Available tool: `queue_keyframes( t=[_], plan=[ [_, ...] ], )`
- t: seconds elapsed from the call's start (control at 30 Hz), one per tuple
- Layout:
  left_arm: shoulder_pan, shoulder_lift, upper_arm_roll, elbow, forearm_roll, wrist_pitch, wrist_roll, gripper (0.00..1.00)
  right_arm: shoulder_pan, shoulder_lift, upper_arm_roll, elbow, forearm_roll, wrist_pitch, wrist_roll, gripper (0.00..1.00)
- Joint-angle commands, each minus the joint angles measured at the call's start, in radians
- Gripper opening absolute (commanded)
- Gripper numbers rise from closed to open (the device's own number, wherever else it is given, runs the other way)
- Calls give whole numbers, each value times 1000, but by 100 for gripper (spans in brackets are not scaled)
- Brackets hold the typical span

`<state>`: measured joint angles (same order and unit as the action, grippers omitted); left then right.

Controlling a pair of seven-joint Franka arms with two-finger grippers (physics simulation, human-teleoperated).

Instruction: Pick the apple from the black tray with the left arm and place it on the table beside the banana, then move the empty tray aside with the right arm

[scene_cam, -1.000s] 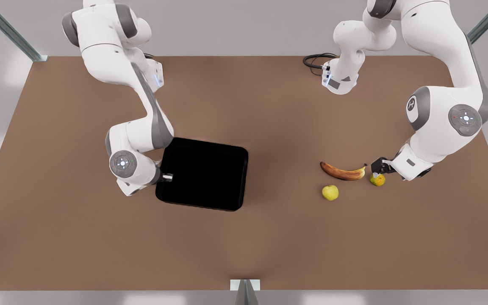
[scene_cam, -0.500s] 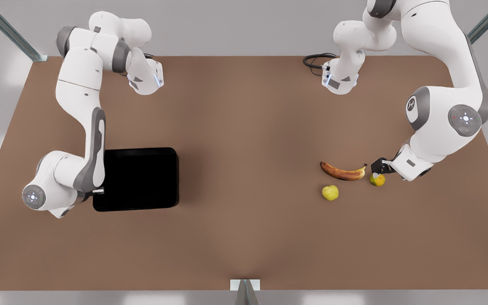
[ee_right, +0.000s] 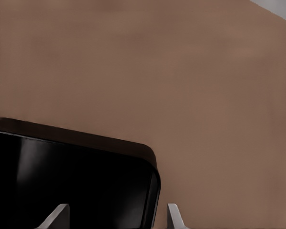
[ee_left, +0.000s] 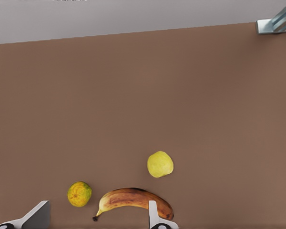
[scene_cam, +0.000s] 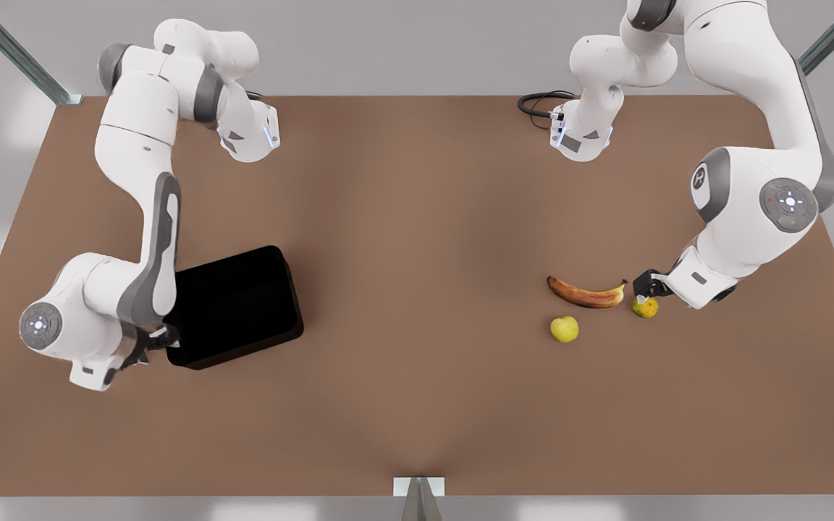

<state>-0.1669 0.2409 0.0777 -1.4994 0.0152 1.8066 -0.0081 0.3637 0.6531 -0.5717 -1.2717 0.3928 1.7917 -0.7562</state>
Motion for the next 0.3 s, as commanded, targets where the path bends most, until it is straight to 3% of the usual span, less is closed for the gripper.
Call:
queue_keyframes(
  t=[0.0, 0.1, 0.27],
  plan=[
    [-5, 0, -1, 2, 69, 0, 3, 100, 0, -118, 41, 46, -5, -210, -51, 100],
    [-11, 5, -1, 4, 81, 0, 33, 100, -23, -187, 127, 46, -100, -219, 54, 100],
    [-11, 5, 1, 4, 85, 0, 34, 100, -16, -185, 127, 45, -112, -219, 74, 100]
  ],
)
